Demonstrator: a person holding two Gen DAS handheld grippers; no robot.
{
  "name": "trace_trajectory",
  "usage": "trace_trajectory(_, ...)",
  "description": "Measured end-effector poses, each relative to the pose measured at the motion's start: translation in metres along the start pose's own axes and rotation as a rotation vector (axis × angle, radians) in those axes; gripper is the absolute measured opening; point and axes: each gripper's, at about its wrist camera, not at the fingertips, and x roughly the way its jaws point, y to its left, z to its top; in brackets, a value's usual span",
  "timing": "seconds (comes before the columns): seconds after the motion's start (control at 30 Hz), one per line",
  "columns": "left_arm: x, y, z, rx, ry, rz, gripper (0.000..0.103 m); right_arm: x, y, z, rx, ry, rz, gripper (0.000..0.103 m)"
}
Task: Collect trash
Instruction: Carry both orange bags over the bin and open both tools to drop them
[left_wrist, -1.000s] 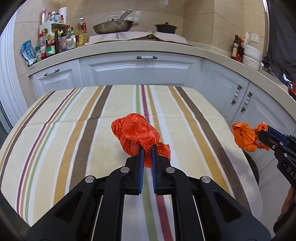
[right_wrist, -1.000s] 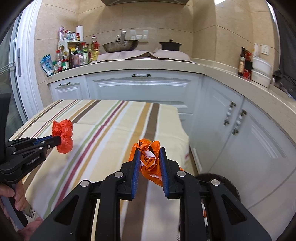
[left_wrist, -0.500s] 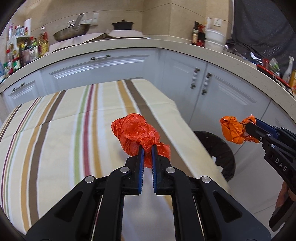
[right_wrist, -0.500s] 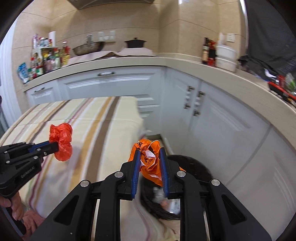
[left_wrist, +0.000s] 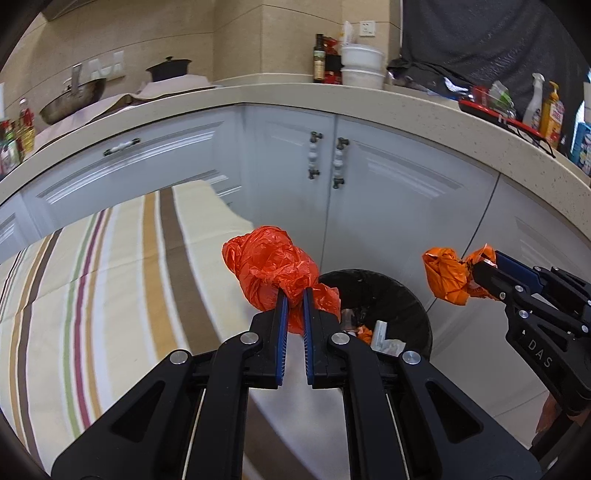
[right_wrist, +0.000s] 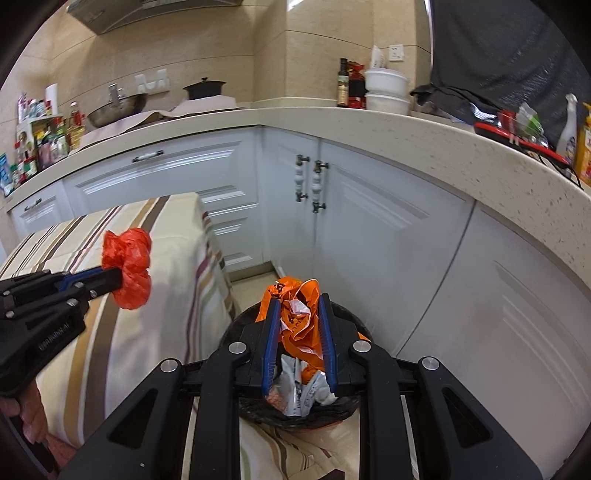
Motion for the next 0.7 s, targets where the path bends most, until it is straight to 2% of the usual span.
trace_trajectory(0.27, 0.032, -0.030, 0.010, 0.055, 0.027, -0.021, 0.008, 0.018, -0.015, 0.002, 0.029, 0.001, -0.002, 0.022)
trace_trajectory(0.53, 0.056, -0.041, 0.018, 0.062, 0.043, -0.012, 0.010, 0.037, -0.027, 0.006, 0.063, -0.013, -0.006, 0.024)
trace_trajectory(0.57, 0.058, -0.041, 0.019, 0.060, 0.038, 0.000, 0.018, 0.040, -0.028, 0.006, 0.070, -0.014, 0.000, 0.031)
trace_trajectory(0.6, 0.060, -0.042, 0.020, 0.059, 0.036, 0.009, 0.035, 0.043, -0.030, 0.006, 0.075, -0.015, 0.000, 0.043)
trace_trajectory(0.67, 0.060, -0.042, 0.021, 0.047, 0.020, 0.022, 0.050, 0.047, -0.032, 0.006, 0.089, -0.019, -0.013, 0.050)
trace_trajectory(0.7, 0.060, -0.042, 0.022, 0.045, 0.017, 0.025, 0.051, 0.047, -0.033, 0.006, 0.093, -0.017, -0.012, 0.050)
